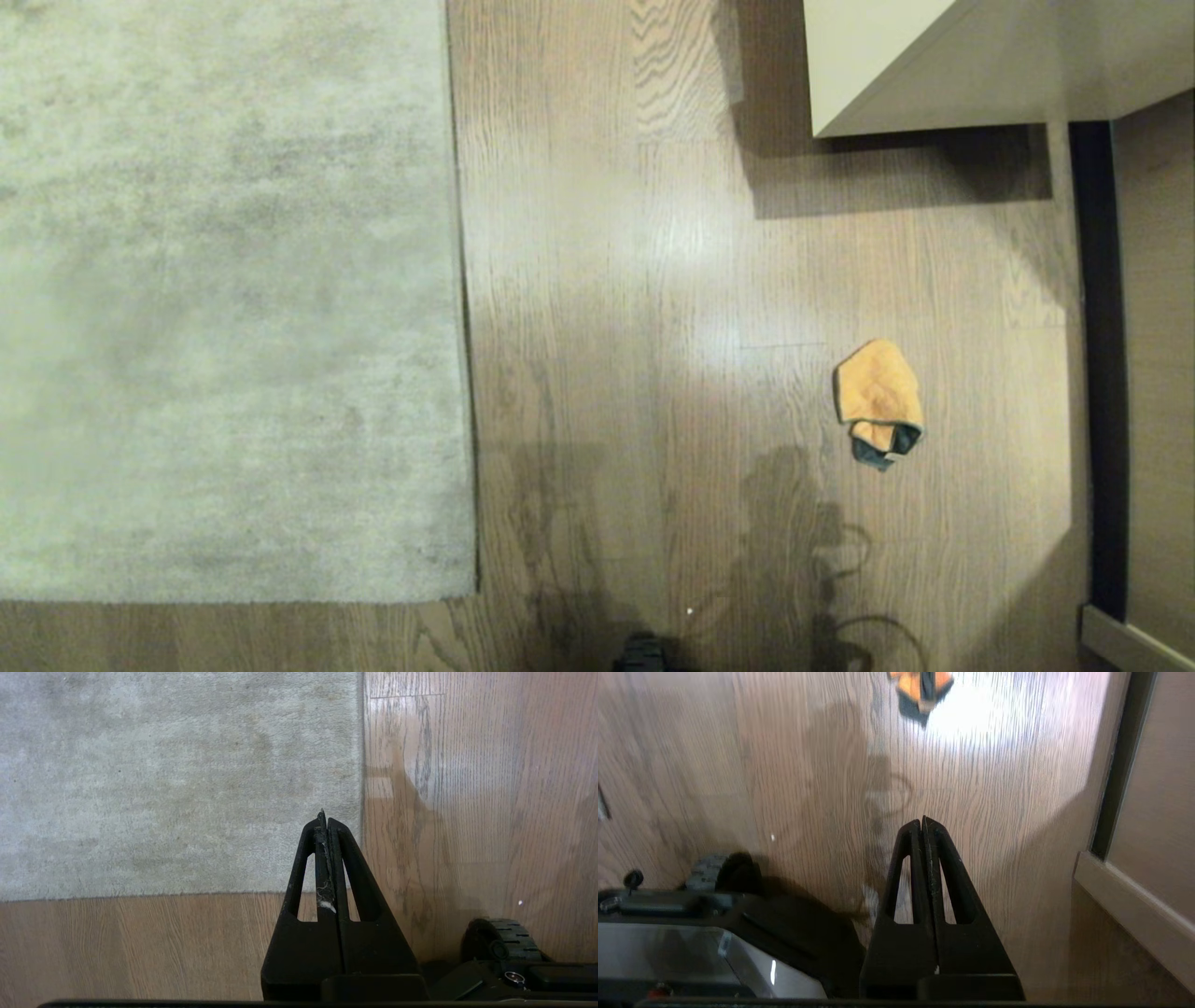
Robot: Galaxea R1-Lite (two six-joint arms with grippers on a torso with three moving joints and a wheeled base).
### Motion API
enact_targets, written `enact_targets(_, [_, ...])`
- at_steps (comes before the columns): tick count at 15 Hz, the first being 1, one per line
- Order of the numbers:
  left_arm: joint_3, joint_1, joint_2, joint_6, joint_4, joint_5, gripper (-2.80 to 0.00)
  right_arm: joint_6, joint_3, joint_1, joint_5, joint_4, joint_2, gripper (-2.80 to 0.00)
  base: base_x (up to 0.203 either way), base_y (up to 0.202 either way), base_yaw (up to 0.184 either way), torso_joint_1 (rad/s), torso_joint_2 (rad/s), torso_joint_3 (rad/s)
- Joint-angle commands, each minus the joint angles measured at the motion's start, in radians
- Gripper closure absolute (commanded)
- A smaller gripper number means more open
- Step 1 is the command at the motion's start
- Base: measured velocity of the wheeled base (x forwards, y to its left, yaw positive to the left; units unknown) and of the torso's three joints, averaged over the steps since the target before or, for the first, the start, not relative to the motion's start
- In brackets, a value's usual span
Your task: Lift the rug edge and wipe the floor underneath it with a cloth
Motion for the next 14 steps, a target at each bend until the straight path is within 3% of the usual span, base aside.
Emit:
enact_targets(1, [0.0,0.0,0.002,0.0,0.0,0.0,0.0,-0.002,-0.002,0.001,0.001,0.002,-0.041,0.0,0.0,0.0,0.0,0.0,0.0,0.0])
enact_targets(14, [0.0,0.0,0.002,0.0,0.0,0.0,0.0,0.001,-0.002,0.001,0.002,0.002,-0.041,0.0,0.0,0.0,0.0,0.0,0.0,0.0])
